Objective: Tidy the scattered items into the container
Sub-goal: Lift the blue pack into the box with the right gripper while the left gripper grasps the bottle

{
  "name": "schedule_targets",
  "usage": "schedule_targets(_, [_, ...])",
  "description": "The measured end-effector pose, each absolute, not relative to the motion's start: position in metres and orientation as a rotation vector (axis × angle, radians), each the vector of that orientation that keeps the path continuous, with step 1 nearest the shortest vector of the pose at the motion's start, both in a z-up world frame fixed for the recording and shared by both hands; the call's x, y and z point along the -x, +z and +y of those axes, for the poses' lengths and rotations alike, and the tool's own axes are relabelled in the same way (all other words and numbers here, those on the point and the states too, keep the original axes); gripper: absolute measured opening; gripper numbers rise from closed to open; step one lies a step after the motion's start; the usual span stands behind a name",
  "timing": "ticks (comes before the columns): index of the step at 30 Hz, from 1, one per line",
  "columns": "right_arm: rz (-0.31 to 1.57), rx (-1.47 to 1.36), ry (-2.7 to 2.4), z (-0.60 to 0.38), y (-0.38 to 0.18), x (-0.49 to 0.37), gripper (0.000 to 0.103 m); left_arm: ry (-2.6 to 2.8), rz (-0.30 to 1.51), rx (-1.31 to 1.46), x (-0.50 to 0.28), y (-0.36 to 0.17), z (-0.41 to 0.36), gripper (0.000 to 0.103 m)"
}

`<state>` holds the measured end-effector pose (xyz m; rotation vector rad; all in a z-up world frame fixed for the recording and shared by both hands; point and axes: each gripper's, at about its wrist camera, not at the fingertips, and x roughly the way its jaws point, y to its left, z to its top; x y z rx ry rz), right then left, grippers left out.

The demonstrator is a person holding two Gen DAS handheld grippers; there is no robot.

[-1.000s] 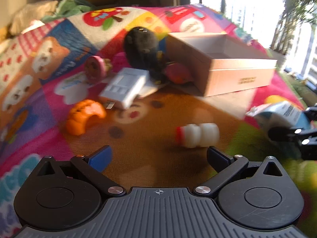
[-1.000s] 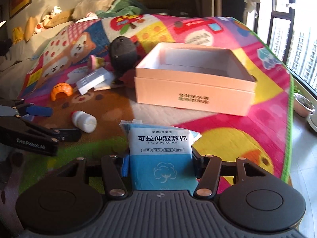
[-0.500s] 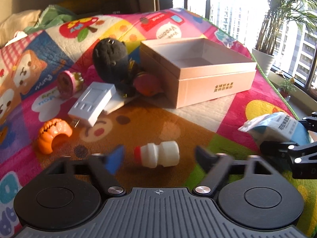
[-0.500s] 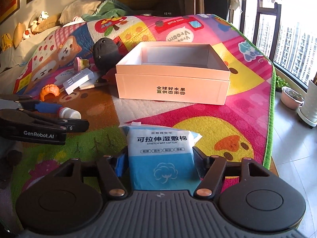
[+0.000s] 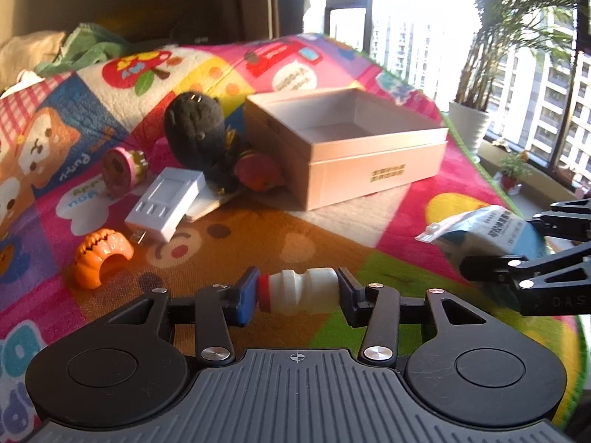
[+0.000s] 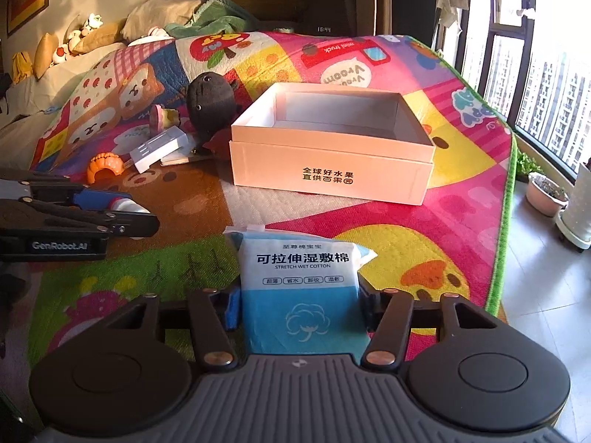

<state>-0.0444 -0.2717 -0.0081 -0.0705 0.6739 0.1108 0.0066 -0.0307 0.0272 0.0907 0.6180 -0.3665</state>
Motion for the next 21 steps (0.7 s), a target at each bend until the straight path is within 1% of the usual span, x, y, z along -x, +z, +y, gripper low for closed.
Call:
schedule_targets(6, [0.646,0.058,0.076,-0.282,0.006,0.065,0.056,-0.423,0.552,-0.127,0.011,0.05,-0.041,0.049])
schedule_targets(11, [0.565,0.022,0.037,-0.299,0.035,0.069,0.056,-0.451,0.471,-0.151,0.003,0.079,-0.053,0.049])
schedule_targets(16, [0.474,-0.061,0.048,-0.32,0.077,0.045,0.056,-0.47,0.39,-0.177,-0.031,0.112,-0.068,0.049])
schedule_targets(21, [0.422,-0.125,0.096,-0.332,0.112,-0.015,0.056,-0.513,0.346,-0.133,-0.092,0.133,-0.087,0.049])
